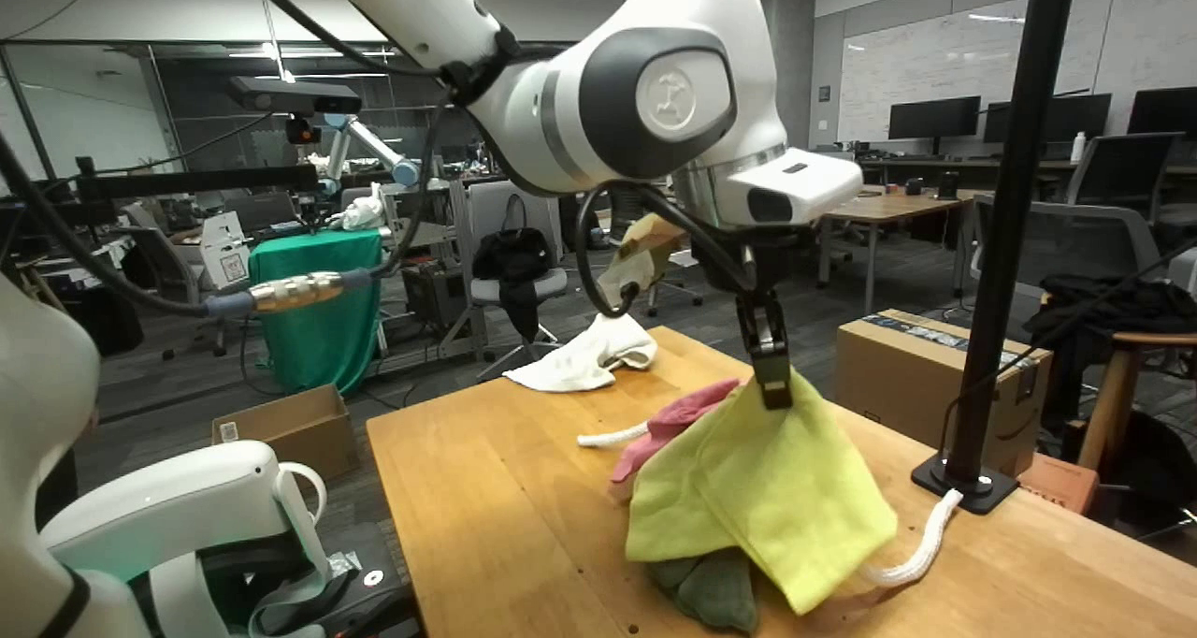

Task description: Separate the clothes and ropes

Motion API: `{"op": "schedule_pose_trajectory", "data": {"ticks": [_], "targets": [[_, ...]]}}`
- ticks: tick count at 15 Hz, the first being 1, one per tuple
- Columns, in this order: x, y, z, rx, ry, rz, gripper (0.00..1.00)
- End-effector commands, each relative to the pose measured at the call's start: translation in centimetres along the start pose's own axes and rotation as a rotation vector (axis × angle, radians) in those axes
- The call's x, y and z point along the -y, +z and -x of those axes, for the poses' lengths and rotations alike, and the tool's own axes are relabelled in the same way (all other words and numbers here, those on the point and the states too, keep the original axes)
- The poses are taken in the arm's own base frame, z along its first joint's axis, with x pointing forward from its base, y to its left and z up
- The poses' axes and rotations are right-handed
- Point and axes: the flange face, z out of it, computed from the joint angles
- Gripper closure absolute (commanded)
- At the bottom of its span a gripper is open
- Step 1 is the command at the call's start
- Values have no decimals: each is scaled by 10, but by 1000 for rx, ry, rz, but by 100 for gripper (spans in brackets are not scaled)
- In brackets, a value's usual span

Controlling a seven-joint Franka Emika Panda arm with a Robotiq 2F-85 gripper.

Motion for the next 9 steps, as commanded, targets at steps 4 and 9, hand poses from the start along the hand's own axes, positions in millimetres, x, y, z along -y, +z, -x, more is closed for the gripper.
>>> {"op": "schedule_pose_trajectory", "data": {"ticks": [4,9], "targets": [[-27,-131,-35,-265,68,-133,93],[-33,-175,-59,-359,129,-169,94]]}}
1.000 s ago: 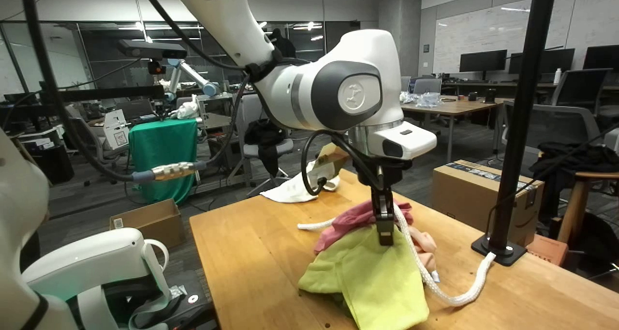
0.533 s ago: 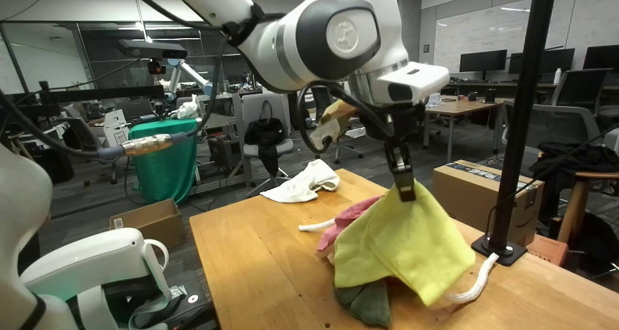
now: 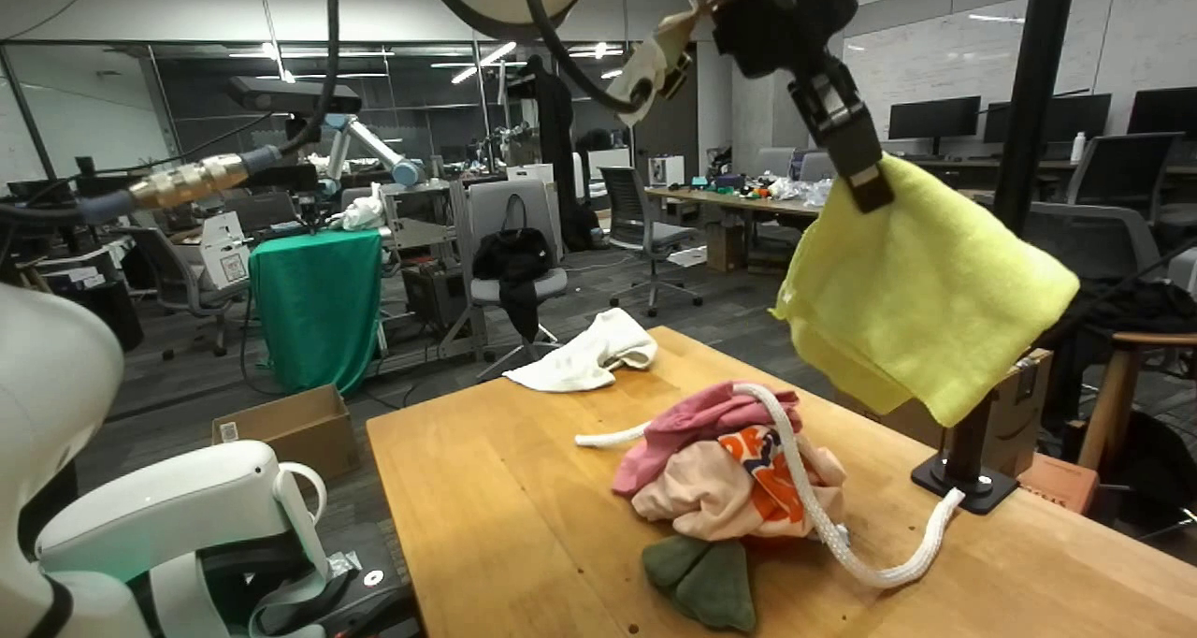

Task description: Separate the clothes and ropes

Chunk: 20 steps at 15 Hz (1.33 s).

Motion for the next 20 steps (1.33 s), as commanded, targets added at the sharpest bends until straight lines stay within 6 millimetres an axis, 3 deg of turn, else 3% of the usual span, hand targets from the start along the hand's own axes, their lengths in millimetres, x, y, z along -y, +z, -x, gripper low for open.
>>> {"op": "schedule_pose_trajectory", "data": {"ticks": [1,6,10,20], "targets": [[8,-15,-23,-72,35,-9,94],[26,-11,-44,-100,94,10,94],[36,5,-66,-128,161,67,94],[16,69,-128,-188,370,236,94]]}}
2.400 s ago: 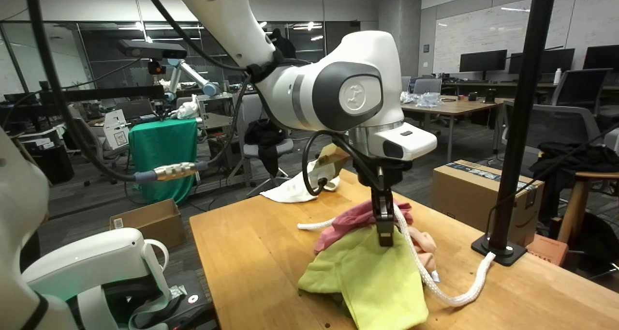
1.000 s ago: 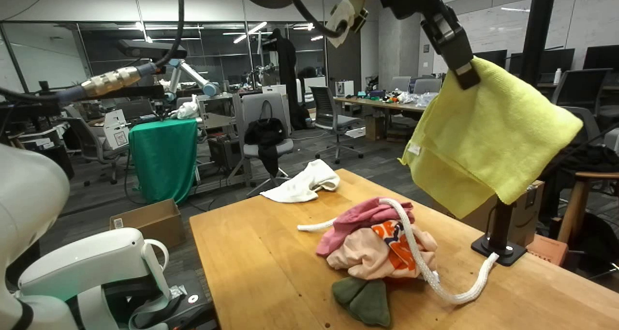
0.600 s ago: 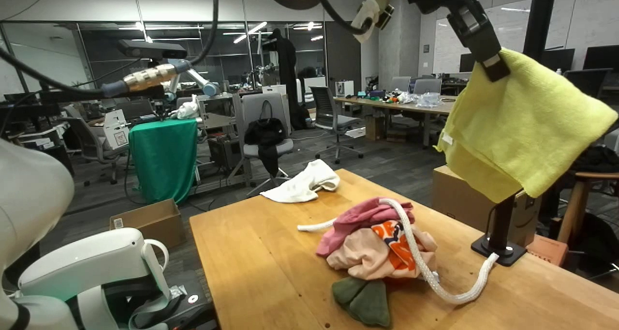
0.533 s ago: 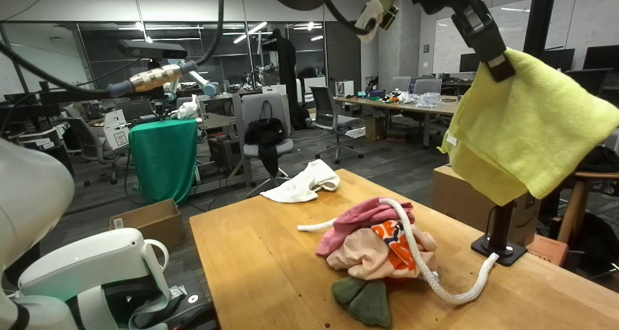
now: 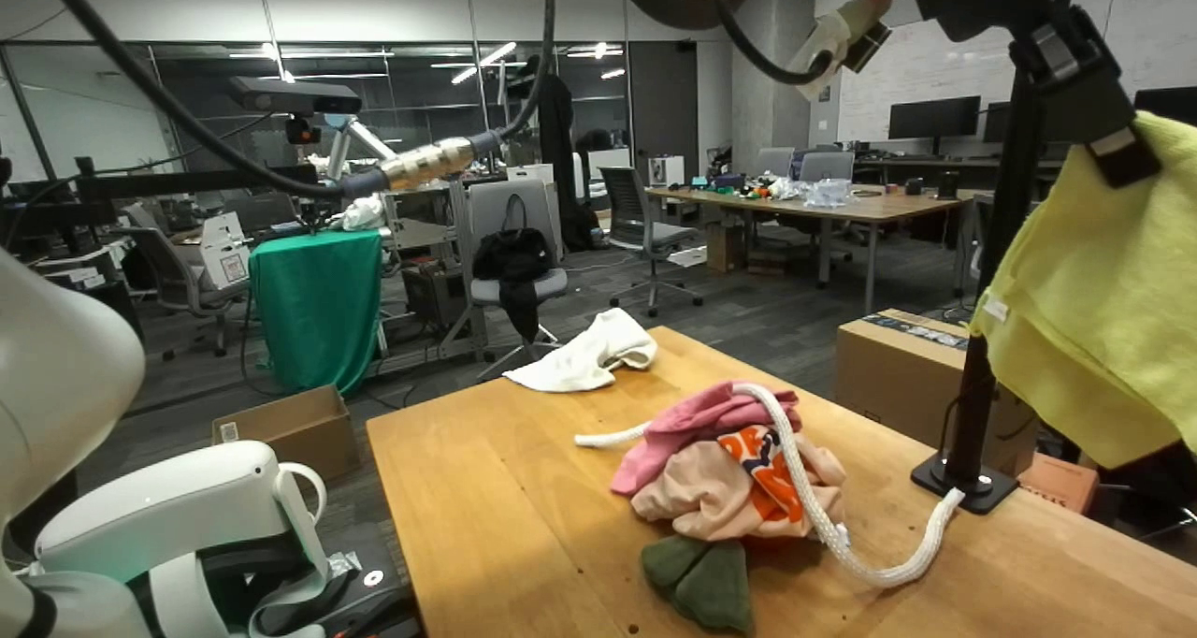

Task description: Separate the clothes and ropes

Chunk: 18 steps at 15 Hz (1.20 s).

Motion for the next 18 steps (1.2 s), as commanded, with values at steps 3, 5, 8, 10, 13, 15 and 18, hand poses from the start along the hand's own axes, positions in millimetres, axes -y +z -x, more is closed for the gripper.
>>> {"op": "schedule_pose_trajectory", "data": {"ticks": [3,5,8,10,13,15,18], "targets": [[14,41,-25,-45,110,59,94],[17,57,-28,-51,139,72,94],[22,76,-32,-55,188,77,94],[24,85,-37,-73,224,80,94],[25,95,-43,-92,277,75,94],[25,100,-46,-97,305,72,94],[24,106,-47,-96,325,64,94]]}}
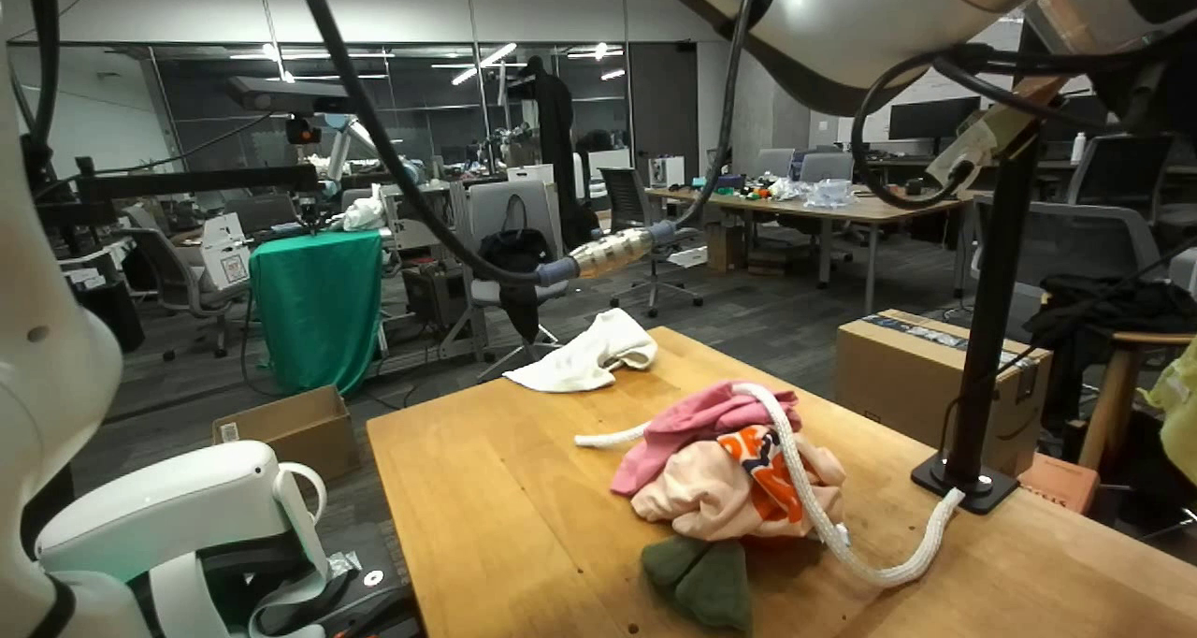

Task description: Separate the clothes and ropes

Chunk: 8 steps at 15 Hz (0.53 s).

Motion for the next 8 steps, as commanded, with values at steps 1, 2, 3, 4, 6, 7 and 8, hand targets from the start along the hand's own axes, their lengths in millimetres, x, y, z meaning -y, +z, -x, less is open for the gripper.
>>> {"op": "schedule_pose_trajectory", "data": {"ticks": [1,2,3,4,6,7,8], "targets": [[10,3,-5,-20,26,-33,94],[9,6,-3,-10,11,-27,69],[7,8,-1,0,0,-20,68],[6,10,-1,2,-5,-18,61],[3,14,1,14,-23,-3,47],[2,15,1,16,-27,-1,38],[1,16,1,23,-30,0,31]]}}
